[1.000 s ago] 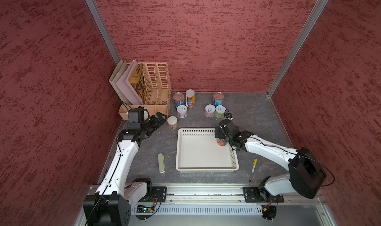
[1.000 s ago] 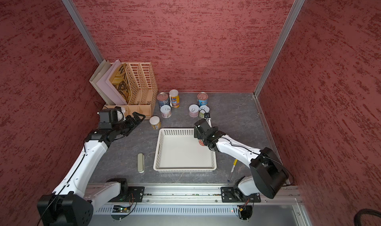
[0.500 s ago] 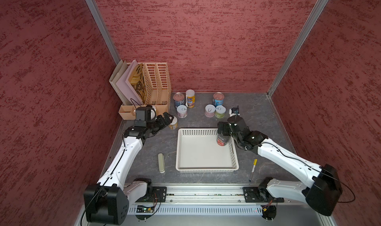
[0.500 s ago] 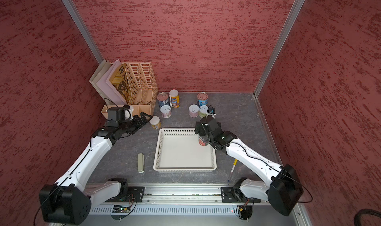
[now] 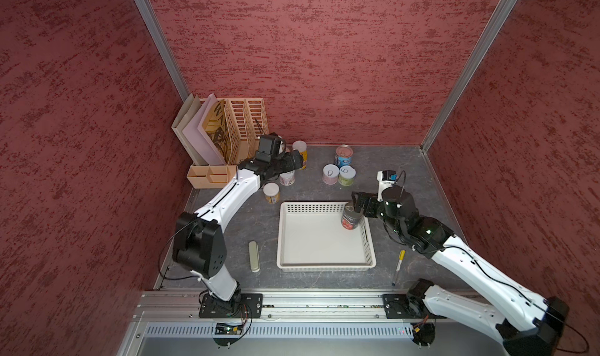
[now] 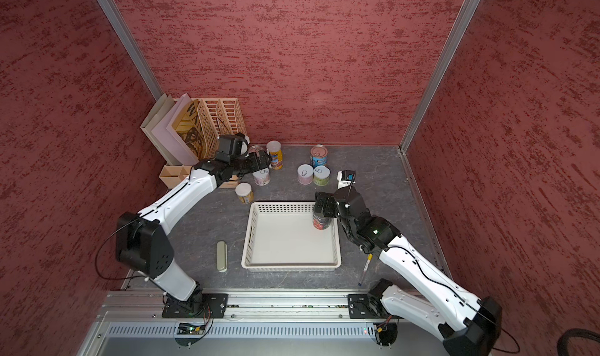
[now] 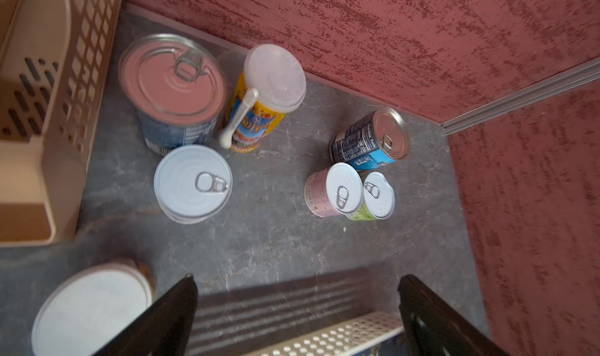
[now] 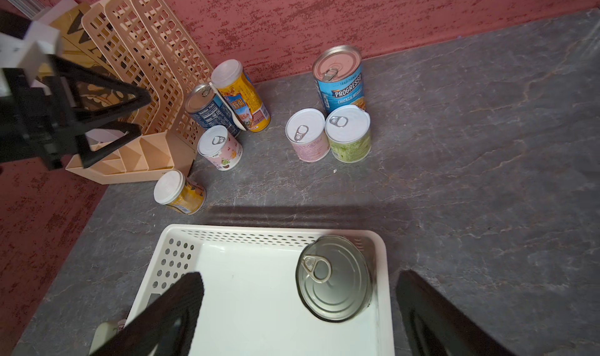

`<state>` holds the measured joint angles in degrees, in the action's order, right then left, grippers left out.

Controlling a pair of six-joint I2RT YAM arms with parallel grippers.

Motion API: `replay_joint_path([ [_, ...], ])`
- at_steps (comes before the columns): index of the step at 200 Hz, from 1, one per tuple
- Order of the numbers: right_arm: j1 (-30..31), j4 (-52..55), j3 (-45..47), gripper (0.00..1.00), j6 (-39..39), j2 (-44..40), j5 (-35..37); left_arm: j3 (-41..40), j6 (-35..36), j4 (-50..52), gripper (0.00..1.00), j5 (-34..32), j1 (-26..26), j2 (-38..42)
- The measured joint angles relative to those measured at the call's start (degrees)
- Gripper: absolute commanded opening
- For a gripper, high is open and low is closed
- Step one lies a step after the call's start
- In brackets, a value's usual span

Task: Put the canned food in the basket
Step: Pick up the canned food from the center of the board.

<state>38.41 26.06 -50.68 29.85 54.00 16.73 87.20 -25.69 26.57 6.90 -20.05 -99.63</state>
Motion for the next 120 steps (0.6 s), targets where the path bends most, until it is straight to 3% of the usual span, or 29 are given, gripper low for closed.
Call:
replay_joint_path([
  [77,0.0,0.8,0.7,0.98,0.4,-2.9,0.0,33.0,20.4,9.4,1.00,-7.1,-0.8,-24.4],
  [120,0.0,0.9,0.7,0.98,0.4,-2.1,-0.4,43.5,29.2,15.4,1.00,-9.6,-0.8,-32.2],
])
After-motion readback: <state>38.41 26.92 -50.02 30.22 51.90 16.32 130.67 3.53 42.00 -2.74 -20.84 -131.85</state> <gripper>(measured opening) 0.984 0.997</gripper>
